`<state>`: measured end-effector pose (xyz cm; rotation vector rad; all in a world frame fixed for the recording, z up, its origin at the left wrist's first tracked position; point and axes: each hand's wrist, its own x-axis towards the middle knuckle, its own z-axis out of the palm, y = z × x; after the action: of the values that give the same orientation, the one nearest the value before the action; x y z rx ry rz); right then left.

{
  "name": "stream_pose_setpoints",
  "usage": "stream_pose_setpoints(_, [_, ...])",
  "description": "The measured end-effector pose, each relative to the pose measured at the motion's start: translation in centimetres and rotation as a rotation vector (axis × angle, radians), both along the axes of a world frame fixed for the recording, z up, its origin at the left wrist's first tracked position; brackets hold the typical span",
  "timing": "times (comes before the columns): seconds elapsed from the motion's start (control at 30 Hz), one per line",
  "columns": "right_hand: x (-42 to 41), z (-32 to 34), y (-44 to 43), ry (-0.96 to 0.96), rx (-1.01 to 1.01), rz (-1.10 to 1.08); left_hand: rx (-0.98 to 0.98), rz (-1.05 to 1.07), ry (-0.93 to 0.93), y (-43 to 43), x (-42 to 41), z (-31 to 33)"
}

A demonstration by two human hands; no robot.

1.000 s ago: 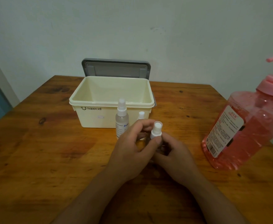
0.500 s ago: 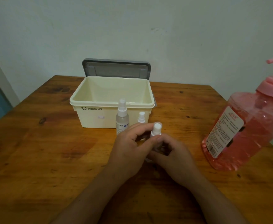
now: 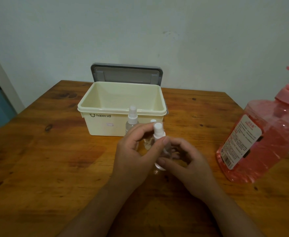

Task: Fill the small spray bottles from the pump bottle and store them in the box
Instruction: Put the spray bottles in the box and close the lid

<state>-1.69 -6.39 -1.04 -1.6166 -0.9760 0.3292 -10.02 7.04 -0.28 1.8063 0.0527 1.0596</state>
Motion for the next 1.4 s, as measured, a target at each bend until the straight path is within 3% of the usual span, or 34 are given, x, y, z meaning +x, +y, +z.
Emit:
stream_pose_setpoints(0.17, [0.1, 0.2, 0.0, 0.033, 0.117, -0.06, 0.059, 0.082, -0.105, 0.3, -0.4, 0.3])
stream_pose_setpoints(0.33, [0.5, 1.2, 0.0, 0.002, 0.098, -0.118, 0.047, 0.212, -0.231, 1.6, -0.8, 0.8])
stream_pose_setpoints(0.87, [4.7, 7.9, 5.4, -0.183, 0.006, -0.222, 0.135, 0.241, -0.033, 5.0, 0.2, 1.3])
stream_pose_setpoints(1.13, [7.0, 9.8, 9.8, -0.365, -0.263, -0.191, 0.145, 0.236, 0.018, 5.3, 0.3, 0.5])
stream_pose_setpoints(1.4, [8.1, 10.5, 14.8, -0.701, -0.706, -0.038, 0.177, 0.235, 0.09, 5.5, 0.6, 0.1])
